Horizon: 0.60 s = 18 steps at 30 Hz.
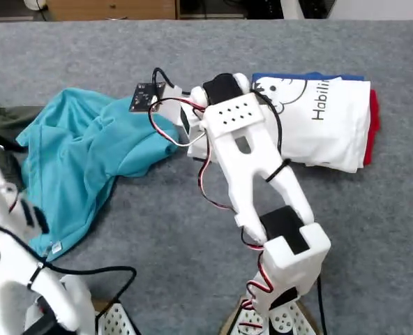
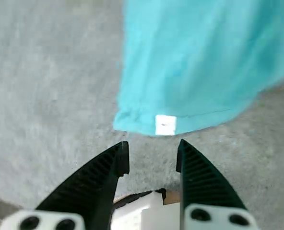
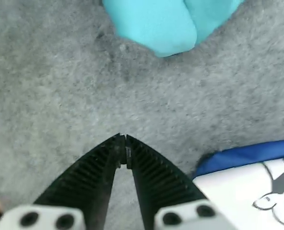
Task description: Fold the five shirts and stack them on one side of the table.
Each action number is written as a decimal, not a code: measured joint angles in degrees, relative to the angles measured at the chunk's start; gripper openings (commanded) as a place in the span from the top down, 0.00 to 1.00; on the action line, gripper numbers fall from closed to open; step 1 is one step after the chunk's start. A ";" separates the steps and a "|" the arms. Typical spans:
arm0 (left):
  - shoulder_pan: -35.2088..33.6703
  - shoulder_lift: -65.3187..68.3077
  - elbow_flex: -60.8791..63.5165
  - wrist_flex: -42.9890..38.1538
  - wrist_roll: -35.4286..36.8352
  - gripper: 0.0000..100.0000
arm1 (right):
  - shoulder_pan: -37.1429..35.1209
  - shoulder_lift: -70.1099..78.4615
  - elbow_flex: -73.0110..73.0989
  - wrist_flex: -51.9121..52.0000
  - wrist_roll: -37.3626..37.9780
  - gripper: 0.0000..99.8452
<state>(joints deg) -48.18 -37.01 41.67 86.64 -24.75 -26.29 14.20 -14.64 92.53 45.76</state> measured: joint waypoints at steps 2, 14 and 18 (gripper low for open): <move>-3.69 0.44 2.20 -2.73 1.67 0.82 | -0.18 0.00 0.00 0.97 0.00 1.00; -6.77 15.30 3.43 -4.75 3.08 0.82 | -0.09 0.00 -0.09 5.71 -0.09 1.00; -7.03 18.73 3.43 -8.88 5.27 0.82 | -0.18 0.00 -0.09 5.98 -0.18 1.00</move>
<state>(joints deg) -55.21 -18.29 45.10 77.76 -19.47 -26.46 14.20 -14.73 98.51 45.58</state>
